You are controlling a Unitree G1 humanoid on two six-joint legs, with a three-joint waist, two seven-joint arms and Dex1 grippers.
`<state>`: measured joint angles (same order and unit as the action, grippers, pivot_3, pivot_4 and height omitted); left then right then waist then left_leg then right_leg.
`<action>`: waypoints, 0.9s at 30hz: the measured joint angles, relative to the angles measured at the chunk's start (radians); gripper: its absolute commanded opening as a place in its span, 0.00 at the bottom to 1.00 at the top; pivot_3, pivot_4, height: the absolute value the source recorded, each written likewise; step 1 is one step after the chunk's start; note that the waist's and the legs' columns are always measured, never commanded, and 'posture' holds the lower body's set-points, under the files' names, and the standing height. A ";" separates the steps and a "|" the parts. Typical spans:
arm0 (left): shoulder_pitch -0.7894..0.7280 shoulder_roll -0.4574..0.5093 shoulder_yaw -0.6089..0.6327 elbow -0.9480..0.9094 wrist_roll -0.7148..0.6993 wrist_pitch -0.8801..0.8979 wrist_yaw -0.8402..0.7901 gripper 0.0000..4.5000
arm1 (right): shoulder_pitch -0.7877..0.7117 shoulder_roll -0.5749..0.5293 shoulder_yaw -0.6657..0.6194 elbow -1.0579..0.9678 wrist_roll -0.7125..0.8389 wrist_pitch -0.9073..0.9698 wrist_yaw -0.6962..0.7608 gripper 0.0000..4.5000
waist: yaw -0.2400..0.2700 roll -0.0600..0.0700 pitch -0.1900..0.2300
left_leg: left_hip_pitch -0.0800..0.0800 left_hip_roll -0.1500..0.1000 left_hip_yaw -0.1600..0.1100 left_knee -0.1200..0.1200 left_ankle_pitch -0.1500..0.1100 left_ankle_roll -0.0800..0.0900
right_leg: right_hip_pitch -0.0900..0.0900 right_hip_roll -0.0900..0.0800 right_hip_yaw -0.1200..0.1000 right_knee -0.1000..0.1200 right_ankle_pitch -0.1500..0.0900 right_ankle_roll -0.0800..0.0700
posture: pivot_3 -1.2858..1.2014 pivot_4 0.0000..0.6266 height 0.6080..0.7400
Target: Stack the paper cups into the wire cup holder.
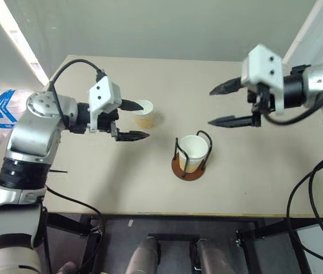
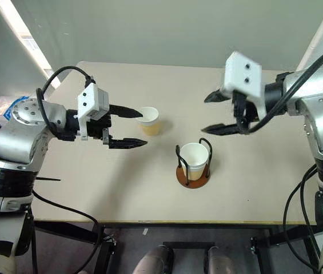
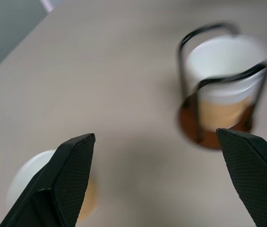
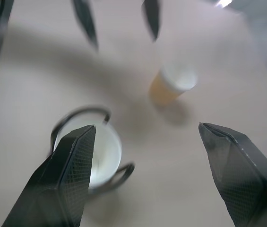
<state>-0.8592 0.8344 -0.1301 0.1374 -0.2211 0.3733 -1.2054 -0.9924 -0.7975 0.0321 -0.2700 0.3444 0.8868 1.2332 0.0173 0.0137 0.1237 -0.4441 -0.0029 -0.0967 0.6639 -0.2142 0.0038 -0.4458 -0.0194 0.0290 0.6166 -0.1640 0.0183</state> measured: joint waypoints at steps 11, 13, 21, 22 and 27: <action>-0.150 -0.130 -0.141 0.362 0.262 -0.286 0.080 1.00 | 0.170 0.205 -0.362 -0.123 0.384 0.318 -0.312 0.82 | 0.003 0.000 0.000 | -0.002 -0.002 0.000 0.000 0.000 0.000 | -0.002 0.000 0.001 0.000 0.003 0.005 | 0.52 0.24 1.00; -0.191 -0.150 -0.164 0.430 0.307 -0.340 0.095 1.00 | 0.190 0.216 -0.394 -0.130 0.446 0.340 -0.346 0.82 | 0.004 0.000 0.000 | -0.002 -0.002 0.000 0.000 0.000 0.000 | -0.002 0.000 0.001 0.000 0.003 0.006 | 0.52 0.24 1.00; -0.279 -0.216 -0.222 0.649 0.443 -0.500 0.152 1.00 | 0.264 0.176 -0.413 -0.174 0.565 0.327 -0.405 0.82 | 0.005 0.000 0.000 | -0.002 -0.002 0.000 0.000 0.000 0.001 | -0.002 0.000 0.001 -0.001 0.006 0.010 | 0.52 0.24 1.00; -0.287 -0.219 -0.233 0.670 0.461 -0.516 0.164 1.00 | 0.266 0.171 -0.413 -0.174 0.573 0.321 -0.412 0.82 | 0.005 0.000 0.000 | -0.002 -0.002 0.000 0.000 0.000 0.001 | -0.002 0.000 0.001 -0.001 0.006 0.010 | 0.52 0.24 1.00; -0.319 -0.231 -0.266 0.780 0.539 -0.582 0.209 1.00 | 0.286 0.143 -0.412 -0.176 0.614 0.291 -0.441 0.82 | 0.005 0.000 0.000 | -0.002 -0.002 0.000 0.000 0.000 0.001 | -0.002 0.000 0.001 -0.002 0.006 0.011 | 0.52 0.24 1.00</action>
<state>-1.1779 0.6033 -0.3966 0.9171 0.3179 -0.2089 -0.9969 -0.7068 -0.6542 -0.3803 -0.4462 0.9587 1.1783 0.7917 0.0222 0.0136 0.1240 -0.4466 -0.0050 -0.0965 0.6641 -0.2145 0.0047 -0.4479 -0.0197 0.0300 0.6149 -0.1579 0.0289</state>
